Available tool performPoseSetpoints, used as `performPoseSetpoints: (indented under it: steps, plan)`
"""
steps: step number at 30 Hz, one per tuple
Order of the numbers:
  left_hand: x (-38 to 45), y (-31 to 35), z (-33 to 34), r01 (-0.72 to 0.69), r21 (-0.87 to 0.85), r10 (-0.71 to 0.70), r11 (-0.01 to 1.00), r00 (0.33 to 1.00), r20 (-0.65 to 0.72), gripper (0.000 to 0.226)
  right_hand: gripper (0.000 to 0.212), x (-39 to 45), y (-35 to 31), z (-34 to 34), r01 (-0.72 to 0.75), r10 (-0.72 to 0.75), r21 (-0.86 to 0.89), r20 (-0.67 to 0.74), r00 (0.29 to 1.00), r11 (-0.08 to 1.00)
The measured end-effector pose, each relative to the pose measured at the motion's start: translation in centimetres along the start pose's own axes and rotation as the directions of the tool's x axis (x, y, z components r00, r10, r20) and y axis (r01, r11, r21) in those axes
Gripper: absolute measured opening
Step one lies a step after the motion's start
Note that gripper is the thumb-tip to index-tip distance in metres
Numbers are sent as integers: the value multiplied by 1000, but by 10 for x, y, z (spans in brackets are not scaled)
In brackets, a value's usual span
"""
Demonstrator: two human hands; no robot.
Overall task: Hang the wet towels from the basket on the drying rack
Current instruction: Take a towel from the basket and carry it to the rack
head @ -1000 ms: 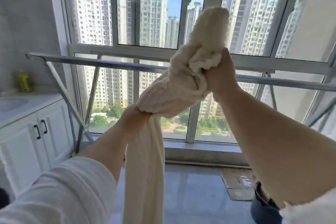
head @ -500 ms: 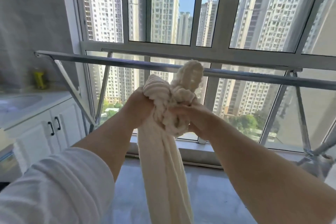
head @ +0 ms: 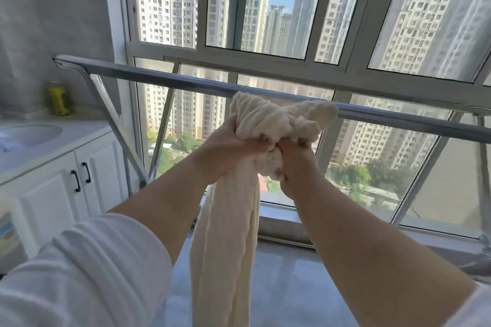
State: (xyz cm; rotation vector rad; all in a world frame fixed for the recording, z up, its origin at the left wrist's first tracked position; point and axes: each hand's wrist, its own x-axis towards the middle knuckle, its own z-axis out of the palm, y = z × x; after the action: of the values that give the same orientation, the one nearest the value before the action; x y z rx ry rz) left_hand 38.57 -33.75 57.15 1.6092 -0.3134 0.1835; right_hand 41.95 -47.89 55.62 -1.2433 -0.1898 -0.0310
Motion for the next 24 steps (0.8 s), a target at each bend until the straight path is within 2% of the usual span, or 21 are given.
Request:
performPoseSetpoints:
  steps: [7, 12, 13, 15, 17, 20, 24]
  plan:
    - [17, -29, -22, 62, 95, -56, 994, 997, -62, 55, 7, 29, 30, 7, -160, 152, 85, 98, 984, 983]
    - [24, -54, -16, 116, 236, -67, 965, 976, -206, 83, 29, 63, 50, -2, -267, 254, 78, 141, 957, 961]
    - [23, -52, -16, 112, 290, -56, 951, 979, -194, 88, 31, 68, 50, -3, -266, 253, 91, 136, 958, 960]
    - [24, -62, -6, 134, 354, -57, 925, 974, -220, 94, 35, 81, 56, -9, -283, 263, 93, 179, 948, 955]
    - [27, -65, 3, 105, 442, 3, 891, 971, -237, 95, 33, 86, 56, -15, -285, 255, 113, 220, 941, 952]
    - [29, -89, 17, 148, 540, 48, 829, 942, -332, 101, 37, 92, 68, -28, -344, 295, 165, 260, 919, 924]
    - [25, -123, 19, 274, 550, 36, 789, 873, -487, 93, 42, 96, 88, -32, -414, 366, 151, 268, 891, 898]
